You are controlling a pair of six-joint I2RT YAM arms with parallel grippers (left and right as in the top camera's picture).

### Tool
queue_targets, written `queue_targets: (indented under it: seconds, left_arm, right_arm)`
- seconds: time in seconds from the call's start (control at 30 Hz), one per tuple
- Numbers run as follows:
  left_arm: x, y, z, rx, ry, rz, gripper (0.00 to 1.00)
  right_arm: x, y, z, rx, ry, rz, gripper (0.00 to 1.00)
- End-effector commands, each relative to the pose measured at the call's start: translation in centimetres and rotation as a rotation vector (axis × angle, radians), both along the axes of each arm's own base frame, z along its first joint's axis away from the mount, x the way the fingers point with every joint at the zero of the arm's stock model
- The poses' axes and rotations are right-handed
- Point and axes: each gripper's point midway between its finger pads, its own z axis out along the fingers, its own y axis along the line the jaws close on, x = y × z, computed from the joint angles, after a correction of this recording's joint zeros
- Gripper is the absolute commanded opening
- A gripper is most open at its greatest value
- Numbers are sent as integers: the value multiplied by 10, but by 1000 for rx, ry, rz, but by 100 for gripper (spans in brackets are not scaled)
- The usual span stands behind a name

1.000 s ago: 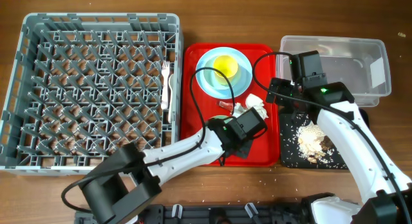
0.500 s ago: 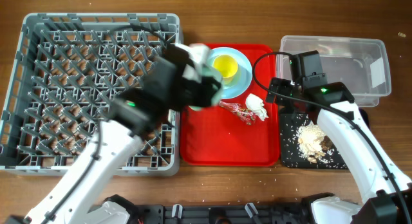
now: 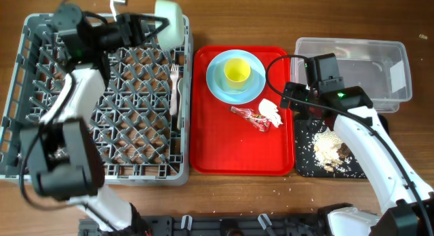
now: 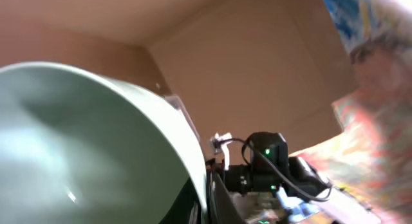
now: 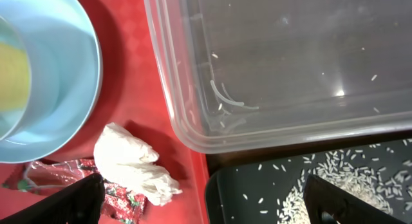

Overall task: Sort waste into correct bins and load items into the dishwasher rack
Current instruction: 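Place the green bowl upright in the rack's back row, release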

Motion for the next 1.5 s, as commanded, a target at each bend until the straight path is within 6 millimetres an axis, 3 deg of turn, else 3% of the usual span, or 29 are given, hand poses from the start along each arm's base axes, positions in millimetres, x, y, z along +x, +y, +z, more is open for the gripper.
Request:
queue_targets:
  seconds: [0.0,0.17,0.37,0.4,0.43,0.5,0.53,0.57,0.73,0.83,0.93,1.07,1.13,1.27,1.33,1.47]
  left_arm:
    - [6,8,-56,-56,284,-65,4]
    - [16,11,-103,-76,391,-59,4]
    - [24,36,-109,-68,324,7,7]
    - [24,41,-109,-70,324,18,13]
    - [25,46,-109,-72,323,29,26]
    - [26,55,-109,-75,322,47,32]
    - [27,59,-109,-76,322,54,45]
    - [27,62,-109,-77,320,62,100]
    - [25,86,-97,-83,295,80,100]
    - [23,106,-75,-82,259,114,100]
    - [13,124,-40,-65,183,154,100]
    - [-3,128,-13,-31,114,165,100]
    - [-9,124,-1,-26,101,163,100]
    - [-18,89,21,-7,51,92,100]
    - [-20,64,23,-11,55,36,100]
    - [-7,35,23,-91,156,14,100]
  right_arm:
    - [4,-4,3,-20,-12,-7,100]
    - [4,-4,3,-20,-12,-7,100]
    - [4,-4,3,-20,-12,-7,100]
    - [4,-4,3,-19,-12,-8,100]
    - [4,-4,3,-20,-12,-7,100]
    - [4,-4,3,-20,-12,-7,100]
    - [4,-4,3,-20,-12,-7,100]
    - [4,-4,3,-20,-12,-7,100]
    - [4,-4,3,-20,-12,-7,100]
    - [4,-4,3,-20,-12,-7,100]
    - [4,-4,3,-20,-12,-7,100]
    - [4,-4,3,-20,-12,-7,100]
    - [4,-4,3,-20,-12,-7,100]
    - [4,-4,3,-20,-12,-7,100]
    - [4,-4,3,-19,-12,-7,100]
    - [4,-4,3,-20,-12,-7,100]
